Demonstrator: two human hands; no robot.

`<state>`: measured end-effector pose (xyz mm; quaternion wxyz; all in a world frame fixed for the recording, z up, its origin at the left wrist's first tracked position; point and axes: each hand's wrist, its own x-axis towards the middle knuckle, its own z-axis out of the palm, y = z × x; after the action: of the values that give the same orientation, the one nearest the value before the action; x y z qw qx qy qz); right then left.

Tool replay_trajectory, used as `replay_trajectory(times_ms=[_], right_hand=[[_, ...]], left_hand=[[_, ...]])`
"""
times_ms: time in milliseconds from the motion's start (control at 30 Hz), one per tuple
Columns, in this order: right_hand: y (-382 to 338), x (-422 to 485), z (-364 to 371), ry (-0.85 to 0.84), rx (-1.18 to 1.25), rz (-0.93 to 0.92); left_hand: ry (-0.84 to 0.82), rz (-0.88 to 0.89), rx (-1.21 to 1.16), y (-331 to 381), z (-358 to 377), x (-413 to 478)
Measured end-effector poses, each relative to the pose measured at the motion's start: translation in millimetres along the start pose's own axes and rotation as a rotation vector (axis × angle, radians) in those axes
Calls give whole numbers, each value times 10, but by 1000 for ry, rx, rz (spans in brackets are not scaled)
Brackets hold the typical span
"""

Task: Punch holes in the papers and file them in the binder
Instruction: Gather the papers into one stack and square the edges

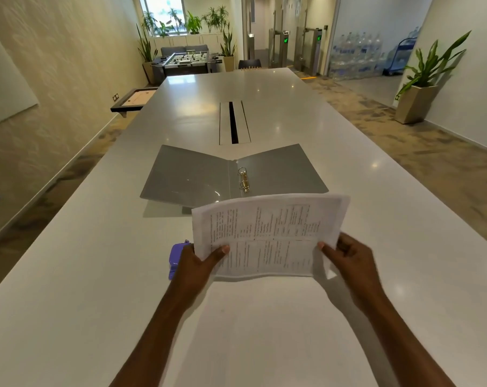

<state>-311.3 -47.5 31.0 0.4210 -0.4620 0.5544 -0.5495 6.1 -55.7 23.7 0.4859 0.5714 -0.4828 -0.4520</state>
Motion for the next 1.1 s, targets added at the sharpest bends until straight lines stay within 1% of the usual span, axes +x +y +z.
replay_trajectory(times_ms=[33,100,133,167,200,267,367,433,500,633,733,800,833,900,933,1000,1100], right_hand=[[-64,38,-37,60,-42,-37],[-281,82,-97,199,-279,-218],[-437,78,-109,232,-397,-323],[-625,49,-88,216,-481,-417],[-811,10,-41,150,-540,-486],[-1145,-78,119,-38,-669,-570],[-1455,-133,377,-265,-880,-563],[-1547,-97,490,-336,-946,-564],[-1586,-50,561,-365,-972,-605],[-1576,15,623,-382,-900,-567],[-1544,62,565,-377,-791,-568],[-1531,109,467,-323,-669,-515],[-1520,133,409,-282,-605,-474],[-1474,167,310,-206,-402,-354],[-1431,178,278,-187,-277,-278],[-1318,170,261,-176,-92,-121],[-1094,139,295,-152,46,75]], left_hand=[[-4,25,52,62,-53,14],[-19,73,125,209,-137,29],[-35,96,149,283,-168,31],[-46,115,167,352,-191,33],[-51,130,189,403,-210,42],[-65,137,255,484,-244,76],[-110,176,364,589,-282,97],[-129,201,399,692,-287,63],[-145,225,414,758,-324,36],[-158,346,499,832,-422,20],[-200,397,497,941,-526,33],[-146,431,492,1030,-622,50],[-93,390,394,1062,-650,60],[1,234,89,1082,-642,41],[8,146,-50,1044,-615,37],[-74,-22,-208,929,-498,-15],[-213,-163,-258,839,-304,-133]])
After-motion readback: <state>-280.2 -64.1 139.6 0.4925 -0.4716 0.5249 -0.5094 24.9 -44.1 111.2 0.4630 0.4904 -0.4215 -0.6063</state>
